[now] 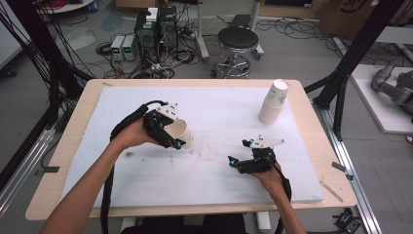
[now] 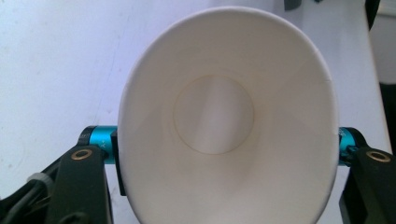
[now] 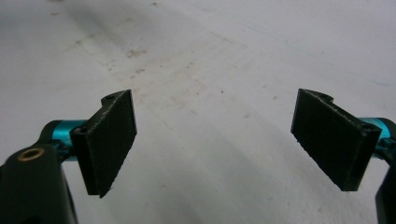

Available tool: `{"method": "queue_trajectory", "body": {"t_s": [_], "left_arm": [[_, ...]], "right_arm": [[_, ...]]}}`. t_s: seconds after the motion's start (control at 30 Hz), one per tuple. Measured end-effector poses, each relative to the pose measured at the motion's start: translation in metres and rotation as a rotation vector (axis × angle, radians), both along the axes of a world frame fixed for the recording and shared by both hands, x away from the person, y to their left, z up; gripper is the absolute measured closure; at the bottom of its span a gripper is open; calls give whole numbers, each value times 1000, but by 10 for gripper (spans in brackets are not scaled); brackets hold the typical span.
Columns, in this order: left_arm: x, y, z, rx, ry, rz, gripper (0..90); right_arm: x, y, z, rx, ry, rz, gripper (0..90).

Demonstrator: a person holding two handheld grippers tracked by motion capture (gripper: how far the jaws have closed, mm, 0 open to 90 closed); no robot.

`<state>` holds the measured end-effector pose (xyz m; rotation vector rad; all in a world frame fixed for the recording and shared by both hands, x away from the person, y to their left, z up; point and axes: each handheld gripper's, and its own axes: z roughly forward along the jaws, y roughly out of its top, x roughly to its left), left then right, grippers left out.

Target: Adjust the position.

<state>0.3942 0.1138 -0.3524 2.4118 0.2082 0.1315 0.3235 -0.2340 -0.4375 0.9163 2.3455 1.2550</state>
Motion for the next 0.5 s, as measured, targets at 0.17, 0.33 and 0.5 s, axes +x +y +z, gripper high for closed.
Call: {"method": "queue_trajectory", "body": {"t_s": [0.17, 0.33, 0.5], "left_arm": [[7, -3, 3, 100, 3, -5, 321], [11, -4, 6, 142, 7, -11, 321], [12, -3, 5, 145, 14, -11, 320]], "right_arm": [[1, -4, -6, -17, 12, -45, 143], [0, -8, -11, -28, 21, -83, 144], [0, -9, -12, -27, 13, -86, 144]]}}
